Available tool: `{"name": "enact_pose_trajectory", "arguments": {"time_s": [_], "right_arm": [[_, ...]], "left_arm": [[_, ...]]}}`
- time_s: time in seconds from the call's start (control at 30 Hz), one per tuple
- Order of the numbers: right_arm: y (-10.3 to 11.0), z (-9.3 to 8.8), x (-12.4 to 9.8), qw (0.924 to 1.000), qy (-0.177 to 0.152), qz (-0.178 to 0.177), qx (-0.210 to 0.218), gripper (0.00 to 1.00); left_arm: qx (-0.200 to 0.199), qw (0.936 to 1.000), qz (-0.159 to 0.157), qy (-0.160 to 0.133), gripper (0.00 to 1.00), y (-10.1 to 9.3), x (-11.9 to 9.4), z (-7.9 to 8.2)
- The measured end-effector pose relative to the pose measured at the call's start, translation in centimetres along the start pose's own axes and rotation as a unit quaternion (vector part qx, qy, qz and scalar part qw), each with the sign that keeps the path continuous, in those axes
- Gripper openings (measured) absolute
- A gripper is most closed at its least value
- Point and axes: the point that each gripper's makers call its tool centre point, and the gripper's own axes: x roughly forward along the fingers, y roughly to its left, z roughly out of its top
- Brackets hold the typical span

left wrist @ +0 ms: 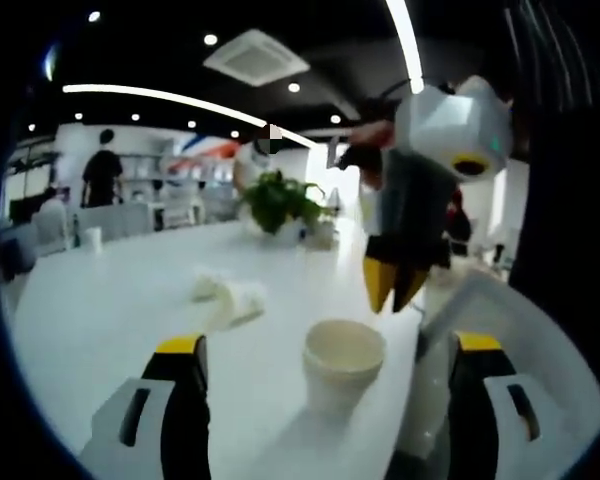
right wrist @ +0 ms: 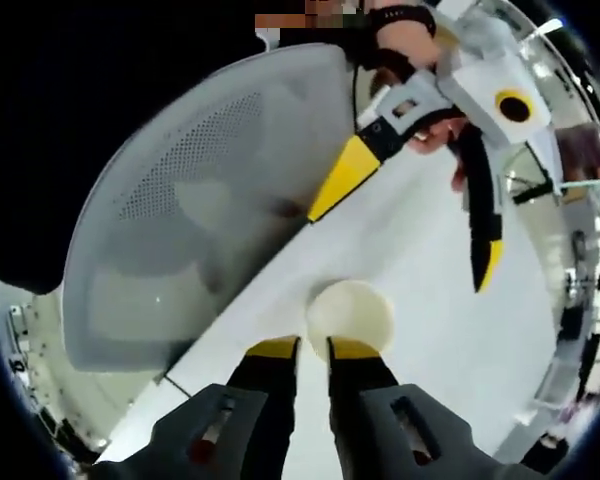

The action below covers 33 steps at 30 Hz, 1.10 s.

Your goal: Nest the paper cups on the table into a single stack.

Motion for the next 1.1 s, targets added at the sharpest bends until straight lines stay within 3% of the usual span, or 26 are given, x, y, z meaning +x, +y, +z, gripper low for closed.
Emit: {"name": "enact_pose_trajectory", "arguments": {"time_s": [0.13,0.37,0.6,0.87,0.93,1.1], "right_arm": [[0.4,0.2,-0.3,0.9982,-0.034,-0.013,0.047,0.07],[0.4,0.4,-1.6,0.9924,-0.069,-0.046,0.090,0.07],[0.5,0.0,-1.7,0.9871,-0.078,-0.068,0.122,0.07],[0.1,0.5,-1.7,0.9660,-0.132,-0.125,0.184,0.18],[-0.1,1.1,-2.2,0.9533,-0.167,-0.146,0.205,0.24],[0.2,1.0,-2.6,0.9418,-0.184,-0.163,0.230,0.32]], "left_arm": [[-0.006,1.0000,0.001,-0.004,0.99,0.1,0.2,0.2],[-0.015,0.9997,0.008,-0.018,0.99,0.8,0.4,1.4],[-0.025,0.9993,0.014,-0.025,0.99,1.3,0.4,2.1],[-0.022,0.9994,0.014,-0.021,0.99,1.6,0.6,3.0],[-0.019,0.9995,0.014,-0.020,0.99,1.6,0.6,3.1],[-0.018,0.9996,0.014,-0.018,0.99,1.8,0.6,3.2]]}}
